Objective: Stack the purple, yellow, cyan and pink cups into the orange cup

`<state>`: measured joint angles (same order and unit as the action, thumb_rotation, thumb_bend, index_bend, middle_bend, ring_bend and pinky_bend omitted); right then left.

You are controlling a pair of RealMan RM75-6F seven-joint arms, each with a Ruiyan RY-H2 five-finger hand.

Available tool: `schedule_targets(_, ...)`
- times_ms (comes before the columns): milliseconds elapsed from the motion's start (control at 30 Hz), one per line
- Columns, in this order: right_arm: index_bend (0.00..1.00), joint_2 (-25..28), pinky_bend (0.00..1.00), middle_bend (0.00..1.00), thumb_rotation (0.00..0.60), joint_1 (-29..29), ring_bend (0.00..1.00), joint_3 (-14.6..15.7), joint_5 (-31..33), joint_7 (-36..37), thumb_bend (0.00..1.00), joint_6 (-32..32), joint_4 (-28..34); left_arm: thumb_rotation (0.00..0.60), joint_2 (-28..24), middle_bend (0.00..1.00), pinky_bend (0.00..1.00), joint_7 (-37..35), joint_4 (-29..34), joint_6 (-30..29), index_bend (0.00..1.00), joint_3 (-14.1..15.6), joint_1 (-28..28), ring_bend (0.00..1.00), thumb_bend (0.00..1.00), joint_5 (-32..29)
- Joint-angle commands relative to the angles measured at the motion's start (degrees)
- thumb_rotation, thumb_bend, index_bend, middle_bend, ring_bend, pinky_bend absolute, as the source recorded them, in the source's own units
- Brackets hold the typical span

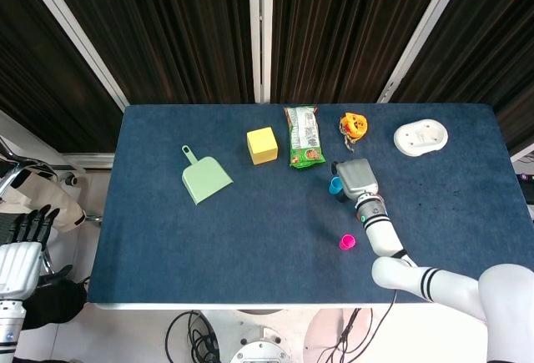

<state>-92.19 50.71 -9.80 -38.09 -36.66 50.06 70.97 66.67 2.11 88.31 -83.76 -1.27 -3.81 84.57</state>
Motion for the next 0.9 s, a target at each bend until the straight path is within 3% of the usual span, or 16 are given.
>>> schedule_targets(33,0.43,-0.5,0.72,0.47,0.600,0.2,0.60,0.0,0.3,-0.3,0.14,0.0,-0.6,0.600,-0.2,0.00,0.00,-0.3,-0.1,-0.1,0.03,-0.1,0.1,0.00,0.06,-0.1)
schedule_targets(567,0.60,-0.7,0.73,0.56,0.600,0.1,0.62,-0.8,-0.3,0.4,0.21,0.8,-0.8,0.600,-0.4,0.00,0.00,-0.5,-0.1,0.3,0.03,-0.3,-0.1,0.00,0.06,-0.6)
schedule_targets(900,0.60,12.0,0.73,0.57,0.600,-2.1,0.62,-2.1,0.7,1.8,0.21,2.0,14.4,0.600,-0.3,0.00,0.00,0.8,0.5,0.2,0.03,-0.2,0.0,0.00,0.06,-0.7)
